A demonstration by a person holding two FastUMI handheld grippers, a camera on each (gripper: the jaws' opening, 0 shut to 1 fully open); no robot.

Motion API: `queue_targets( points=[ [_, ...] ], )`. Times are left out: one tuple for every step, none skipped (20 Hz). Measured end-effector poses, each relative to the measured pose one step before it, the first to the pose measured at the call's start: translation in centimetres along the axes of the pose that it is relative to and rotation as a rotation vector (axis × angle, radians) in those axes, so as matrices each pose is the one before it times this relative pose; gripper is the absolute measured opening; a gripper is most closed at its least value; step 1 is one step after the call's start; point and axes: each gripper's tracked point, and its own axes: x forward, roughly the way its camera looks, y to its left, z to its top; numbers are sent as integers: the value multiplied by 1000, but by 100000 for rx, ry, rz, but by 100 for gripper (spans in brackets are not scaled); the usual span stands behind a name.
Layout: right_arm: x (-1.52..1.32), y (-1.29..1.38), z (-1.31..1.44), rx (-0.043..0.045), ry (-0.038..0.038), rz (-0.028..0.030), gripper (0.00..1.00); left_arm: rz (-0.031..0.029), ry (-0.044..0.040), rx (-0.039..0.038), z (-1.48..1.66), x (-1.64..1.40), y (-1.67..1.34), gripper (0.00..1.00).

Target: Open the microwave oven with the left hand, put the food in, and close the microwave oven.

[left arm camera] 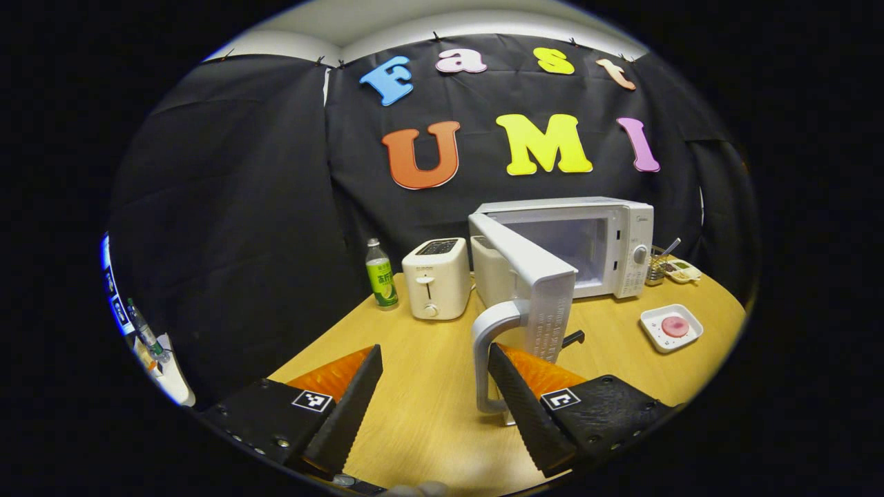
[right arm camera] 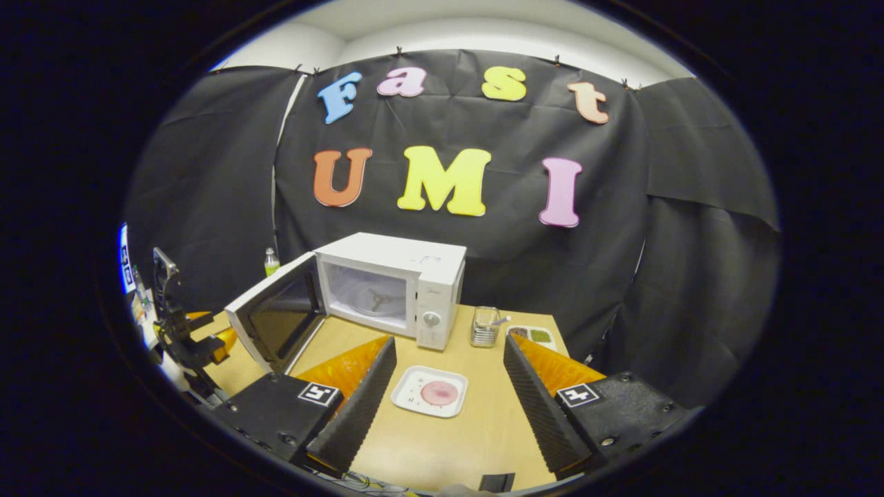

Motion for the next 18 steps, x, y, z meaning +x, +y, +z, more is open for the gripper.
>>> queue_targets(
  points=[
    [796, -97, -1070, 729, 2533, 606, 100, 1037, 121, 64, 66, -533, 691, 94],
    [902, -148, -1256, 616, 2932, 815, 100, 835, 143, -38, 98, -466, 443, 94],
    [1073, -94, -1520, 1546, 3664, 1663, 100, 637, 174, -64, 27, -539, 309, 94],
    [1221, -62, -1401, 2514, 3434, 2127, 100, 28, 531, -733, 42, -493, 18, 94],
    [1383, -323, -1342, 2216, 3298, 1570, 100, -799, 532, -1472, 101, -708, -481, 94],
    [1580, -391, -1562, 1848, 4707, 1254, 100, -971, 357, -755, 252, -805, -674, 94],
    [1895, -477, -1483, 2220, 4665, 1591, 99, -769, -427, 108, 470, -676, -588, 94],
    [1744, -502, -1433, 2768, 4899, 1431, 97, -827, -631, 139, 642, -724, -803, 94],
    [1782, -642, -1379, 3960, 5333, 1227, 91, -1300, -979, -290, 716, -553, -901, 94],
    [1897, -577, -1390, 4589, 5682, 2552, 88, -1004, -650, -927, 849, -455, -864, 94],
    [1611, -470, -1246, 6845, 5695, 2640, 82, -1057, -271, -1511, 725, -324, -880, 94],
    [1529, -527, -615, 6123, 3883, 2340, 80, -718, -453, -1292, 738, -294, -831, 94],
    [1501, -850, -437, 3755, 3767, 398, 77, 248, -607, -716, 720, -26, -605, 94],
    [1257, -477, 165, 1294, 1527, 478, 74, 356, -409, -17, 621, -69, -528, 94],
    [999, -589, 85, -203, 1659, -113, 71, 1013, -354, 573, 562, 36, -359, 94],
    [613, -373, -71, -16, 2407, 912, 68, 911, 186, 685, 403, 128, -400, 94],
    [897, -254, -66, 543, 2569, 1701, 63, 1303, 26, 866, 569, -36, -247, 93],
    [777, -36, -190, 606, 2785, 2324, 62, 1121, 121, 738, 428, 54, -322, 94]
  ],
)
